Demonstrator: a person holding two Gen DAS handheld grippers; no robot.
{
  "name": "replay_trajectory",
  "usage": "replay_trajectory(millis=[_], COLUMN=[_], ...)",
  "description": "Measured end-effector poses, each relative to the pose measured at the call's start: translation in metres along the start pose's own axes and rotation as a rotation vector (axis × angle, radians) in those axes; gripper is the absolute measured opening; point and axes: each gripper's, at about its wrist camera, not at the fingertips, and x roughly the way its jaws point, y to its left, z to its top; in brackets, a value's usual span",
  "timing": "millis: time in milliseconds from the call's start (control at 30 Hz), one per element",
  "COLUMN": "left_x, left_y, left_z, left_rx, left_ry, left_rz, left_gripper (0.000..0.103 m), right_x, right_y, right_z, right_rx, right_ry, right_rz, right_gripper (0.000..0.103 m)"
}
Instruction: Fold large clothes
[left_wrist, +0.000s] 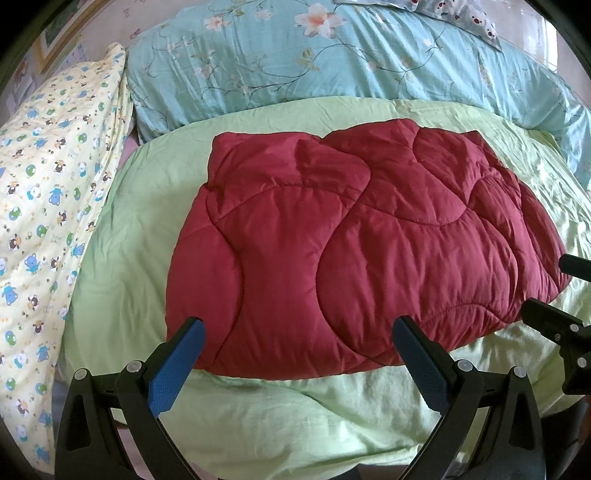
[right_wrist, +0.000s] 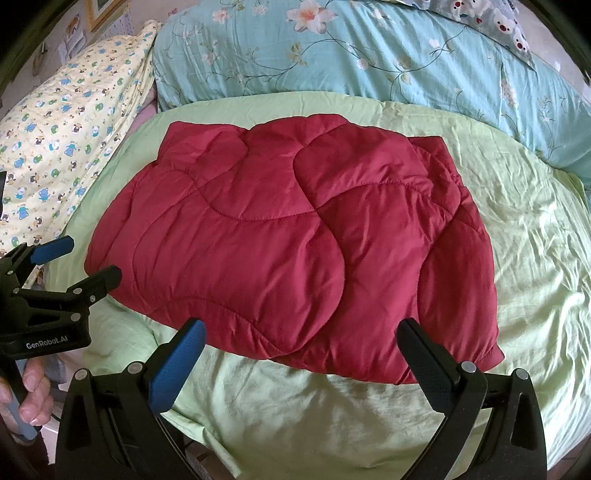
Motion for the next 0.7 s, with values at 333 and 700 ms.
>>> replay_trajectory(millis=[333,700], left_x=[0.0,0.0024], left_y=[0.0014,0.0063], left_z=[0.0005,0.002], left_rx=[-0.005,-0.023], left_ry=[0.001,0.004], left_rz=[-0.003,-0.026], left_gripper=[0.102,0.102], right_x=[-0.0001,-0.0007], right_y=[-0.0011,-0.0043], right_z=[0.0001,0.0025], right_rx=[0.002,0.01], right_ry=[0.001,-0.003], right_rz=[0.0,0.011], right_gripper=[0.103,0.103])
